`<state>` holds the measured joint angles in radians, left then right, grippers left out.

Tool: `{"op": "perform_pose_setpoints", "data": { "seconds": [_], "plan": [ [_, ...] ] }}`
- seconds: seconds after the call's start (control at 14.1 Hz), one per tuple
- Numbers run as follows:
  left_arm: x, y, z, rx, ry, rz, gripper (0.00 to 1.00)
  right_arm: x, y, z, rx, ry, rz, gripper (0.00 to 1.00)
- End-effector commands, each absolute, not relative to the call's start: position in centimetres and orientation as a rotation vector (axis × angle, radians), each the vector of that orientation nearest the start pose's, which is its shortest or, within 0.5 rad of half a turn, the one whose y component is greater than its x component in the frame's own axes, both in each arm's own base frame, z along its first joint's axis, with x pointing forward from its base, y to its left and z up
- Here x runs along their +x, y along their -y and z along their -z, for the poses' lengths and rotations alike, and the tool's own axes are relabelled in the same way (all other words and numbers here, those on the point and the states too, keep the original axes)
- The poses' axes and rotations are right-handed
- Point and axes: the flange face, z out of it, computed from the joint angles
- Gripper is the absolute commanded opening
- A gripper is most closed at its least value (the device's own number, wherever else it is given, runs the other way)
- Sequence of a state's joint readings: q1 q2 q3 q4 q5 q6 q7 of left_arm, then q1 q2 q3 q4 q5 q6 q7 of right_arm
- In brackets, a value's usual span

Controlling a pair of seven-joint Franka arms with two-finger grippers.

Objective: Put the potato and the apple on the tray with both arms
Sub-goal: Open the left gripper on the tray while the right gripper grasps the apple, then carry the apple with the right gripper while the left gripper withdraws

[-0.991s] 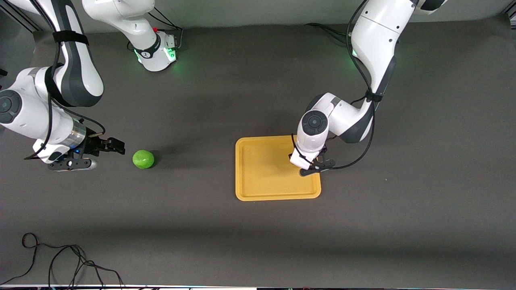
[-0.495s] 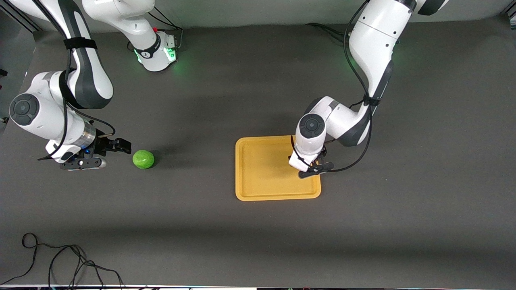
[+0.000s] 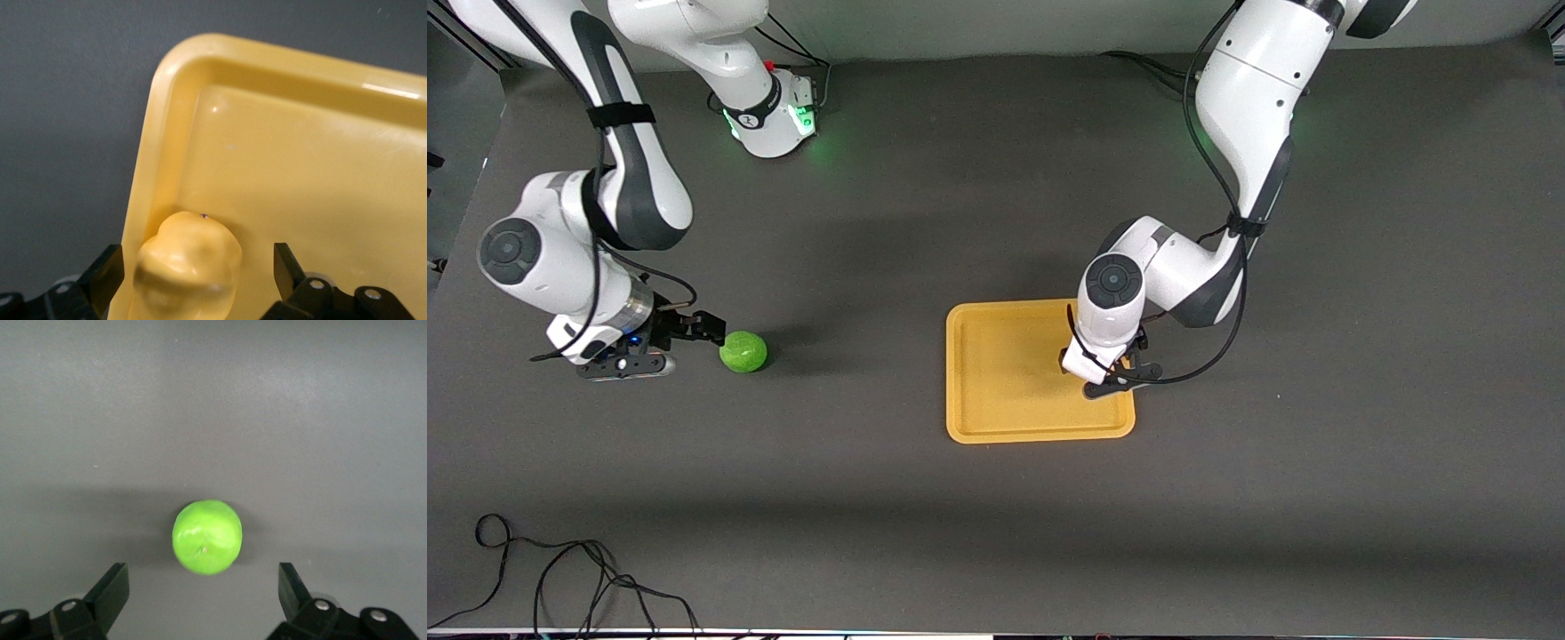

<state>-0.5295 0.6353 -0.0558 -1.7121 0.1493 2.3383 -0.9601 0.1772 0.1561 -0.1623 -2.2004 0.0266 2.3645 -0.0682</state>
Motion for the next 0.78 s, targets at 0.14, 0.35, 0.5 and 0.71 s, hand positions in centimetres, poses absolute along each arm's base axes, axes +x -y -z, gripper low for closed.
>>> {"op": "perform_pose_setpoints", "data": {
  "seconds": [0.14, 0.35, 0.5, 0.71],
  "plan": [
    [61.4, 32.0, -33.4, -2.998, 0.445, 0.069, 1.0, 52.5, -0.8, -25.7, -3.166, 0.139, 0.014, 0.99],
    [63.4, 25.1, -40.2, -3.027, 0.333, 0.054, 1.0, 52.6, -0.7, -23.3, -3.172, 0.129, 0.005, 0.98],
    [63.8, 19.7, -44.2, -3.072, 0.245, 0.012, 1.0, 52.7, -0.7, -22.1, -3.176, 0.129, 0.013, 0.97],
    [62.7, 12.6, -49.1, -3.098, 0.075, -0.081, 1.0, 52.8, -0.3, -20.9, -3.18, 0.113, 0.023, 0.96]
  ]
}}
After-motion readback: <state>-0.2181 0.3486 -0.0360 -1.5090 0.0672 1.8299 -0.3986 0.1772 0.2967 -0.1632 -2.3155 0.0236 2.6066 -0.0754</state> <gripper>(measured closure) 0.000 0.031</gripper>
